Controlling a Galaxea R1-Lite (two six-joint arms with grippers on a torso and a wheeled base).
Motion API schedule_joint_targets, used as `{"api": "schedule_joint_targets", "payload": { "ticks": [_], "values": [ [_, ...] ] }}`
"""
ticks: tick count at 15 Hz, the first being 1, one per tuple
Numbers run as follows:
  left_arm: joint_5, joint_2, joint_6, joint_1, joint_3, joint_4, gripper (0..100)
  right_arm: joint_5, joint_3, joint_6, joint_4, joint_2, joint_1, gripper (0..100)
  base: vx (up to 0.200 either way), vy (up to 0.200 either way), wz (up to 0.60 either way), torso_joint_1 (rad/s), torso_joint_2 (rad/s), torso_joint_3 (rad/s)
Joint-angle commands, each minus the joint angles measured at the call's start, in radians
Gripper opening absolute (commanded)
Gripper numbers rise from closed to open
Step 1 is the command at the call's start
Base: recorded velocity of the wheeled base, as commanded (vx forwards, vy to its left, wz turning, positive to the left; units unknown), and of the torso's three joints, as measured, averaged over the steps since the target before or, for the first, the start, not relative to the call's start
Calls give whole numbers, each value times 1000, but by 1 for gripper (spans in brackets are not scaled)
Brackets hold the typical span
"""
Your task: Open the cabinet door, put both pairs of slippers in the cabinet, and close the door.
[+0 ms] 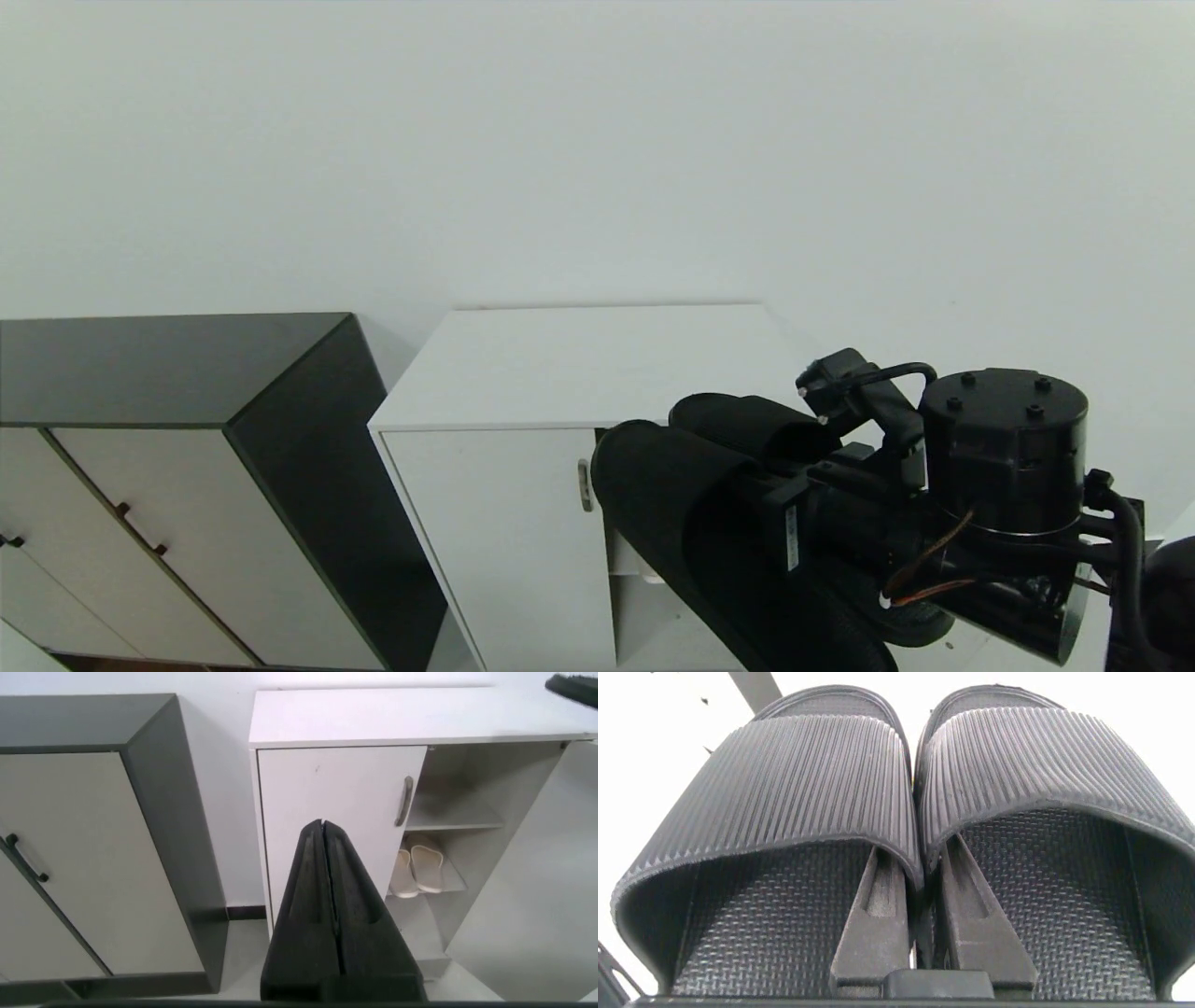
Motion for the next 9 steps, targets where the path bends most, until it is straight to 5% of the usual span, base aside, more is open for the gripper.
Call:
{"api": "schedule_joint_targets", "payload": {
  "ticks": [1,9],
  "values": [
    [0,0,0,1,0,0,0,3,3,1,0,6,-7,0,0,0,0,-71,149,95],
    [0,0,0,1,0,0,0,5,5,-1,-1,6,-11,0,0,0,0,-176,400,218]
  ]
}}
